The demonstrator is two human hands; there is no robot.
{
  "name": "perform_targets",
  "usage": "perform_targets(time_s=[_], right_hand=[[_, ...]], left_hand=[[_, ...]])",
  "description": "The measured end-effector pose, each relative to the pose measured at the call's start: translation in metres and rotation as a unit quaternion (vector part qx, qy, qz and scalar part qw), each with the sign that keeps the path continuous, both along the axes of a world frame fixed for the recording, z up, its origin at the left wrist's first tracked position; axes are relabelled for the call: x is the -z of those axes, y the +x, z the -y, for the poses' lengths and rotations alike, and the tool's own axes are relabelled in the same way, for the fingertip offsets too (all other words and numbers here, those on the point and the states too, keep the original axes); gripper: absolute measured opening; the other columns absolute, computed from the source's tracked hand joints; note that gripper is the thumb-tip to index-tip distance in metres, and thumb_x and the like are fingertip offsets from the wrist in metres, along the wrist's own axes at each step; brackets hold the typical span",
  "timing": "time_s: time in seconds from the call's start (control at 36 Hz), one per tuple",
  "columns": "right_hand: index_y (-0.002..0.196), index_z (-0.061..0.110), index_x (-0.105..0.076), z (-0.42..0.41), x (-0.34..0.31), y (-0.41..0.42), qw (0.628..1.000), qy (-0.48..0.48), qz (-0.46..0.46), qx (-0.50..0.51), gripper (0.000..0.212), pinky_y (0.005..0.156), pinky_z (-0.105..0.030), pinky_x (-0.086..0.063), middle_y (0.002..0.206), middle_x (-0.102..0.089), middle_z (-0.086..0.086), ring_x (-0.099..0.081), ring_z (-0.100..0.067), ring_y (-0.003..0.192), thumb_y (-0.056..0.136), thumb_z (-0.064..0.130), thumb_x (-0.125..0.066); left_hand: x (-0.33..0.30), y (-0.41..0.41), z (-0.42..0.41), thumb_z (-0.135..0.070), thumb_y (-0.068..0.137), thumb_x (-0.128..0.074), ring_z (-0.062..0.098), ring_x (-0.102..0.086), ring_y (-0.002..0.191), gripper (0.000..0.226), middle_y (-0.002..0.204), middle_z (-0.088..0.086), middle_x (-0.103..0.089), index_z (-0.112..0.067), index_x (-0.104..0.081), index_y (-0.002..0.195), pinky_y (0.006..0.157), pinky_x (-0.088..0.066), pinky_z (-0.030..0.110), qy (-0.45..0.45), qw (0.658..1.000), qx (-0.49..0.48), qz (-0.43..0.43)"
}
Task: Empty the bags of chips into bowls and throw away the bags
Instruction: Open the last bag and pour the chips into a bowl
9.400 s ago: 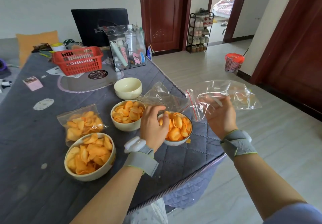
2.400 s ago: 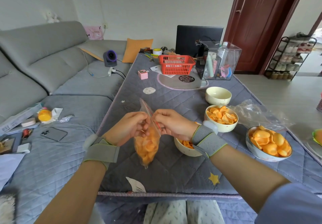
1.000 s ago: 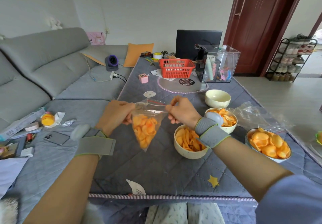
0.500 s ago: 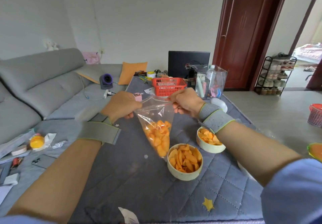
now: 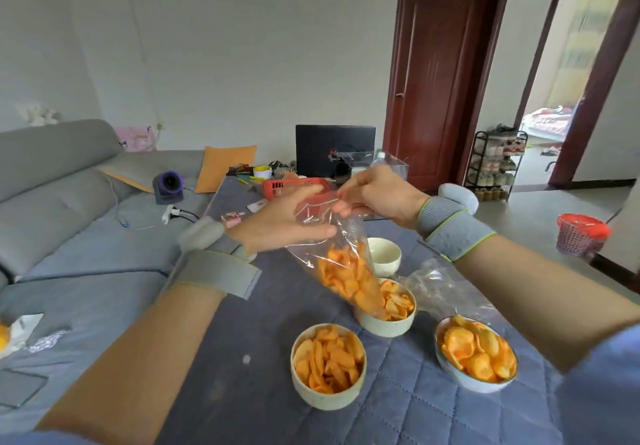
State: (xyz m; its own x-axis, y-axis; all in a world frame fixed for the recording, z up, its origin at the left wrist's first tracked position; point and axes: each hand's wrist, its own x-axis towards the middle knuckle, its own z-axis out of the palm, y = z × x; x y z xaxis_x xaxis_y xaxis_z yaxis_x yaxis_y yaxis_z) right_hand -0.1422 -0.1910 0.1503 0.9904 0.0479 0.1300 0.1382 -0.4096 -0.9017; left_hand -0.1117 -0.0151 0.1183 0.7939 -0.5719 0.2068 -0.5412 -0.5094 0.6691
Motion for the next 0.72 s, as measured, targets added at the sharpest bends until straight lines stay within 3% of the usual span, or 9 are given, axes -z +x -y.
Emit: perform_targets(time_s=[0.08,0.14,0.19,0.28,0.33,0.39,0.5,0.61,0.72], right_hand=[[0.081,-0.002,-0.066,0.011,0.001,0.001,0.996,-0.077,0.044,0.031,0.012,0.044,-0.008,-0.044,0.044,-0.064,0.007,-0.056,0.002,0.041,0.084,-0.002,-0.054],[0.07,0.005,-0.067,0.021,0.004,0.003,0.988,-0.116,0.081,0.061,0.018,0.044,-0.005,-0.04,0.048,-0.062,0.008,-0.052,0.005,0.039,0.082,-0.001,-0.054],[0.067,0.007,-0.066,0.034,0.009,0.004,0.983,-0.124,0.102,0.087,0.018,0.044,-0.004,-0.037,0.053,-0.059,0.003,-0.05,0.005,0.039,0.081,0.001,-0.056],[0.077,0.001,-0.068,0.058,0.018,0.007,0.984,-0.08,0.102,0.12,0.017,0.052,-0.012,-0.04,0.058,-0.056,-0.001,-0.049,-0.002,0.046,0.085,0.012,-0.057],[0.09,-0.007,-0.065,0.072,0.027,0.011,0.986,-0.005,0.095,0.139,0.026,0.053,-0.016,-0.04,0.064,-0.054,-0.004,-0.048,-0.01,0.056,0.089,0.016,-0.053],[0.091,-0.007,-0.063,0.089,0.04,0.019,0.98,0.048,0.082,0.178,0.028,0.051,-0.018,-0.038,0.067,-0.053,-0.005,-0.046,-0.014,0.059,0.09,0.017,-0.05],[0.091,0.01,-0.056,0.122,0.076,0.038,0.96,0.093,-0.031,0.264,0.015,0.056,-0.024,-0.036,0.078,-0.055,-0.007,-0.043,-0.015,0.061,0.091,0.022,-0.047],[0.095,0.014,-0.053,0.14,0.11,0.048,0.945,0.116,-0.14,0.271,0.03,0.062,-0.026,-0.04,0.085,-0.053,-0.005,-0.047,-0.019,0.076,0.09,0.041,-0.043],[0.087,0.013,-0.056,0.159,0.13,0.065,0.911,0.258,-0.224,0.232,0.048,0.068,-0.032,-0.046,0.09,-0.054,-0.009,-0.052,-0.023,0.08,0.085,0.058,-0.04]], left_hand=[[0.006,0.004,0.03,-0.06,0.06,-0.064,0.013,-0.053,0.116,0.071,0.125,-0.006,-0.058,-0.025,-0.053,0.121,0.101,-0.043,0.039,0.067,0.996,-0.019,0.05],[0.011,0.009,0.051,-0.05,0.067,-0.065,0.019,-0.06,0.096,0.039,0.095,-0.005,-0.065,-0.021,-0.063,0.092,0.088,-0.049,0.038,0.062,0.994,-0.036,0.081],[0.017,0.017,0.066,-0.033,0.079,-0.063,0.024,-0.062,0.087,0.016,0.08,-0.002,-0.065,-0.017,-0.063,0.076,0.083,-0.05,0.039,0.031,0.994,-0.055,0.09],[0.023,0.028,0.086,-0.022,0.087,-0.056,0.026,-0.067,0.08,0.021,0.084,0.009,-0.072,-0.007,-0.067,0.078,0.081,-0.052,0.041,-0.012,0.996,-0.06,0.069],[0.028,0.036,0.095,-0.019,0.089,-0.054,0.029,-0.059,0.07,0.027,0.071,0.014,-0.066,-0.005,-0.062,0.067,0.07,-0.045,0.036,-0.025,0.994,-0.071,0.081],[0.031,0.046,0.107,-0.02,0.09,-0.052,0.027,-0.052,0.063,0.037,0.058,0.008,-0.056,-0.01,-0.051,0.054,0.065,-0.039,0.032,-0.045,0.992,-0.08,0.085],[0.037,0.073,0.128,-0.021,0.089,-0.051,0.032,-0.069,0.081,0.024,0.083,0.017,-0.072,-0.013,-0.061,0.068,0.081,-0.052,0.042,-0.119,0.991,-0.054,-0.004],[0.039,0.083,0.142,-0.026,0.09,-0.052,0.033,-0.068,0.089,0.019,0.091,0.013,-0.068,-0.017,-0.063,0.078,0.089,-0.052,0.052,-0.244,0.965,-0.023,-0.096],[0.05,0.105,0.16,-0.018,0.096,-0.044,0.027,-0.068,0.094,0.018,0.108,0.016,-0.065,-0.009,-0.059,0.1,0.085,-0.057,0.038,-0.314,0.935,0.021,-0.165]])
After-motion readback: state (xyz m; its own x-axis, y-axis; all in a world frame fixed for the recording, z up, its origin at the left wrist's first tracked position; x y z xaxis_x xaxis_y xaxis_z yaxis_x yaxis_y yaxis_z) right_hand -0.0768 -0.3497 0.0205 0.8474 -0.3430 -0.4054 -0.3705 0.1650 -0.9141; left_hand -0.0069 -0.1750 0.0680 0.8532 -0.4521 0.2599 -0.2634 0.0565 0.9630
